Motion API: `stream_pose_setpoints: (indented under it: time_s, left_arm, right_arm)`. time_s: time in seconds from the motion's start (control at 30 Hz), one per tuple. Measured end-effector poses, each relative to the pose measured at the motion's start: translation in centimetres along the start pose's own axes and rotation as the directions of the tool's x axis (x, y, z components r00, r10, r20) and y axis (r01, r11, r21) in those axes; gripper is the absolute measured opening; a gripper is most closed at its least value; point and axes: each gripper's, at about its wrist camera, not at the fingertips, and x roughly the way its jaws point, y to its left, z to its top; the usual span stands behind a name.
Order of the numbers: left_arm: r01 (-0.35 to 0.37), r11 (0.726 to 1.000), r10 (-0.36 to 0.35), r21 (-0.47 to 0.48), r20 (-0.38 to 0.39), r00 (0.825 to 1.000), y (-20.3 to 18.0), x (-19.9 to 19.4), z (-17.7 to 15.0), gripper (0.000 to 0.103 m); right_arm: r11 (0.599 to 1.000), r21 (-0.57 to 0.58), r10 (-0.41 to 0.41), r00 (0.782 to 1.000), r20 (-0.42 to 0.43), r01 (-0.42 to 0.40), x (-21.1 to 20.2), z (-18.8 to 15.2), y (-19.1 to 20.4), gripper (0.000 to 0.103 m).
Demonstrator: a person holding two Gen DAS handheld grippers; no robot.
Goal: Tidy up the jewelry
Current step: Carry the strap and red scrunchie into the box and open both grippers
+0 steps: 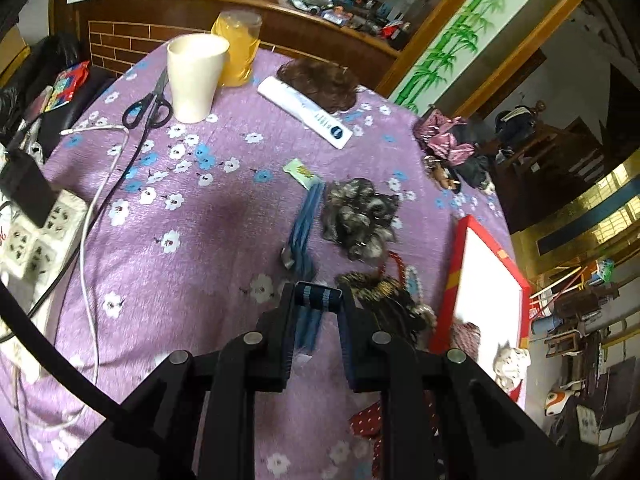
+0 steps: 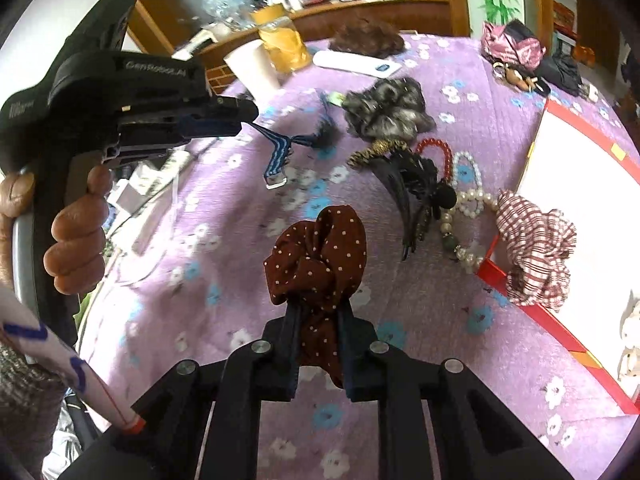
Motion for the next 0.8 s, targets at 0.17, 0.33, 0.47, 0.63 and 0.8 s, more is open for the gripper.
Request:
stream_pose_setpoints:
  time_s: [0.17,0.33,0.47,0.63,0.8]
  left_arm:
    - [-0.005,0.999,0.003,0.049,0.027,1.0,-3.0,-2.2,-1.4,0.018]
    - [0.006,0.994,-0.013,0.113,0.06,0.998,-7.5,-4.4,-2.7,0.018]
    - [0.041,0.986,-0.054,0.159,0.073,0.996,-11.4,-5.6,-3.4,0.018]
    - [0.089,0.977,-0.103,0.191,0.064,0.993,-16.3,-5.2,-3.6,0.018]
    - [0.126,0.962,-0.147,0.243,0.07,0.987,-21.6,-4.3,-3.4,0.018]
  right_arm:
    - [1.0,0.007,0.004,0.999,0.04,-0.004,-2.9,-0.7,-1.3,0.017]
    - [0.999,0.051,0.0,0.997,0.076,-0.003,-6.1,-1.1,-4.6,0.017]
    - [0.997,0.071,-0.017,0.995,0.102,0.01,-8.3,-1.3,-7.3,0.017]
    - [0.992,0.121,-0.057,0.99,0.129,0.042,-10.8,-0.9,-11.9,0.016]
    - [0.985,0.158,-0.099,0.984,0.149,0.075,-12.6,-0.7,-15.9,0.016]
